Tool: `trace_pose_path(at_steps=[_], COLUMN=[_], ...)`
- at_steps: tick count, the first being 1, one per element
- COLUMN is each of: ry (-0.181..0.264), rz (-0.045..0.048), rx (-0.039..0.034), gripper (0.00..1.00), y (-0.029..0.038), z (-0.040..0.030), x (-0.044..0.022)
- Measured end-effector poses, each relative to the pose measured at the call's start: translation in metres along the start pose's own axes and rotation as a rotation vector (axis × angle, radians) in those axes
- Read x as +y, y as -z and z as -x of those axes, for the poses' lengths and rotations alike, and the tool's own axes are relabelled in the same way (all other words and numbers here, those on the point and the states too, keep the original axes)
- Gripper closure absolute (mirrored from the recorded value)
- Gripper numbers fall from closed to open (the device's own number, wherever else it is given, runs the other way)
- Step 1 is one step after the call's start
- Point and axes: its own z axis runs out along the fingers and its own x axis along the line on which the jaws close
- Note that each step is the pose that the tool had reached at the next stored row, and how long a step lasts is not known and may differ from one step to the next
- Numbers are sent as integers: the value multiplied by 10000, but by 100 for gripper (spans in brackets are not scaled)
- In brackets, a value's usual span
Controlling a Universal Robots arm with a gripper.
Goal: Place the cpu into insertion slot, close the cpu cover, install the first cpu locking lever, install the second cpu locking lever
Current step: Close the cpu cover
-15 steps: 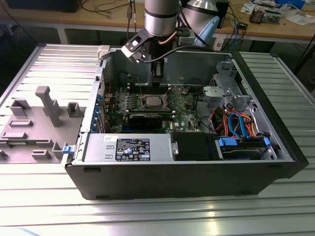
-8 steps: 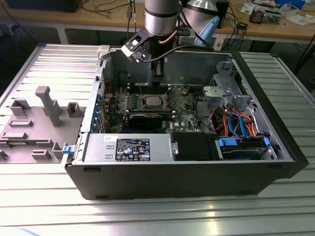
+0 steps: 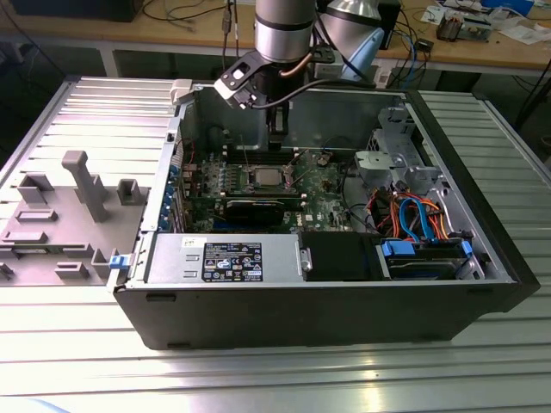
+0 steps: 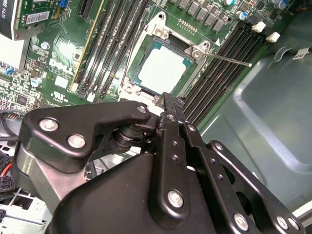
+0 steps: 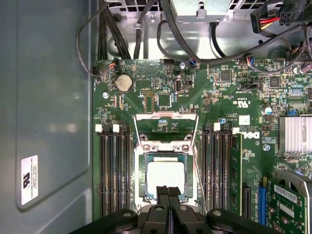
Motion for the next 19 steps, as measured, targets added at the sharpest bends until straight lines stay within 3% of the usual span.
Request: trace_pose_path(at_steps=[19], ry=[1], rz=[0], rx=[0], gripper=[89], y=[-1], z=[0], x=[66])
